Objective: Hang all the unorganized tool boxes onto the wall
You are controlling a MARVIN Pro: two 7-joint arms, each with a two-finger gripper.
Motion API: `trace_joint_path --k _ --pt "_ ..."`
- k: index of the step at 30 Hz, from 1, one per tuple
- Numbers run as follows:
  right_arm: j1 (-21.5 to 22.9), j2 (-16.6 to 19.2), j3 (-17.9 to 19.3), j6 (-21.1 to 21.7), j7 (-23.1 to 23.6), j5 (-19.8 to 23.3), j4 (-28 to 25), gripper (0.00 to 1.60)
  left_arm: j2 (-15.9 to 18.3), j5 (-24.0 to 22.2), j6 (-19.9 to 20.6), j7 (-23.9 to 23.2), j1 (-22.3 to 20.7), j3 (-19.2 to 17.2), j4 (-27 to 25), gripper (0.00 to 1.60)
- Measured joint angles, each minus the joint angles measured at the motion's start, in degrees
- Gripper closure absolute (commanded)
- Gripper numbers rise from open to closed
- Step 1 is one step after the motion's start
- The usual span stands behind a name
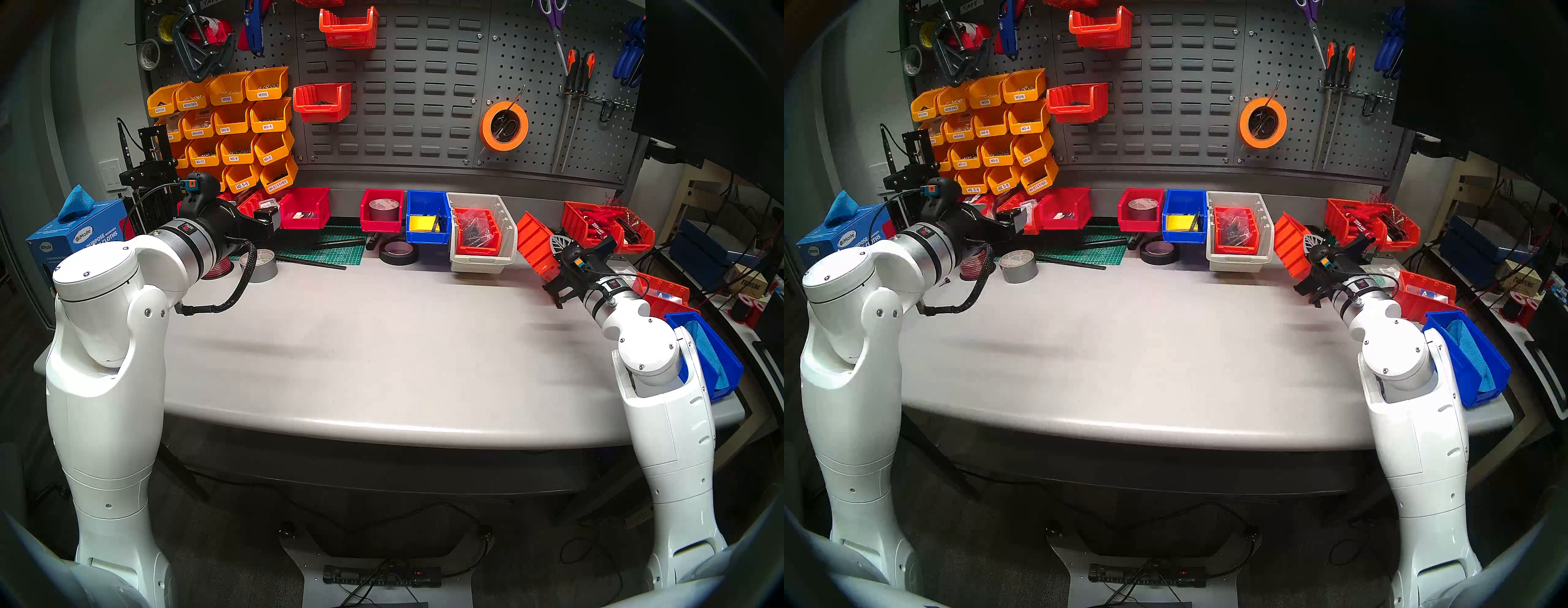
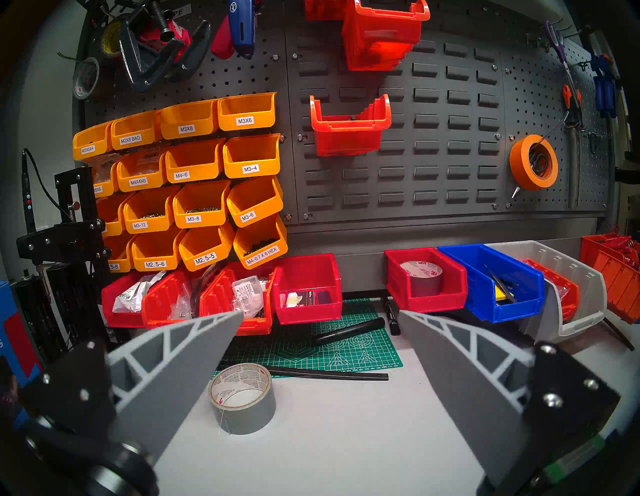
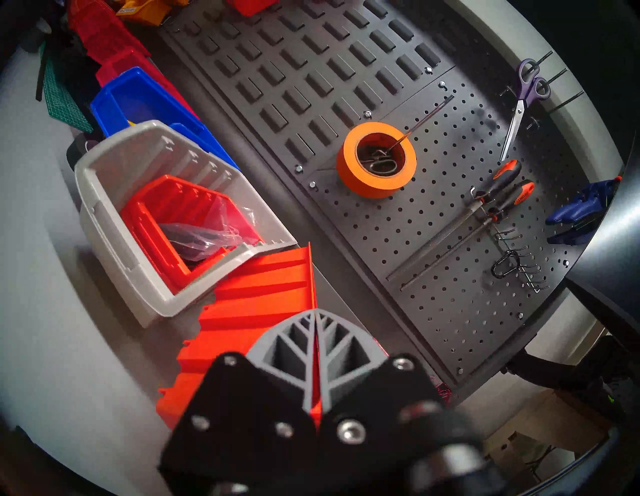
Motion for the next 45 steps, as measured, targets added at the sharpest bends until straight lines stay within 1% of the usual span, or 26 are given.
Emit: trace_joint_path --k 12,13,14,18,26,32,38,39,40,41,45 --pt "-6.97 -1.34 2.21 2.68 1.88 1.34 -6.67 1.6 0.09 -0.14 -0.06 0.18 0.01 0.07 -0.01 0.0" --pt "-7.43 -1.46 2.35 2.92 2.17 1.56 -7.09 0.29 0.1 -0.15 -0.06 0.19 0.01 0.08 -0.01 0.0" --pt "-7.93 -1.69 2.44 3.22 2.4 1.85 -7.57 0.0 0.11 -0.17 -0.07 0.21 0.01 0.08 -0.01 0.0" --pt "-8.64 -3.38 2.6 4.37 2.11 3.75 -8.14 0.0 0.15 -0.23 -0.08 0.26 0.01 0.1 -0.01 0.0" --pt "-9.03 -5.65 2.6 5.54 1.09 5.45 -8.5 0.0 0.22 -0.35 -0.12 0.38 0.02 0.13 -0.01 0.0" --pt "-9.01 -6.29 2.74 5.87 0.7 5.85 -8.63 0.0 0.28 -0.46 -0.15 0.49 0.03 0.16 -0.01 0.0" --pt "-9.39 -6.17 3.93 5.14 0.4 5.8 -8.61 0.0 0.36 -0.56 -0.17 0.57 0.03 0.18 -0.01 0.0" --pt "-9.51 -6.14 4.09 5.01 0.36 5.78 -8.6 0.97 0.37 -0.57 -0.17 0.58 0.03 0.18 -0.01 0.0" --pt "-9.73 -6.09 4.35 4.78 0.31 5.74 -8.57 1.25 0.38 -0.59 -0.18 0.6 0.03 0.19 -0.01 0.0" --pt "-9.93 -6.05 4.54 4.57 0.26 5.7 -8.54 1.6 0.4 -0.61 -0.18 0.61 0.03 0.19 -0.01 0.0" --pt "-10.5 -5.96 5.05 3.75 0.17 5.69 -8.47 1.6 0.43 -0.66 -0.2 0.65 0.04 0.2 -0.01 0.0"
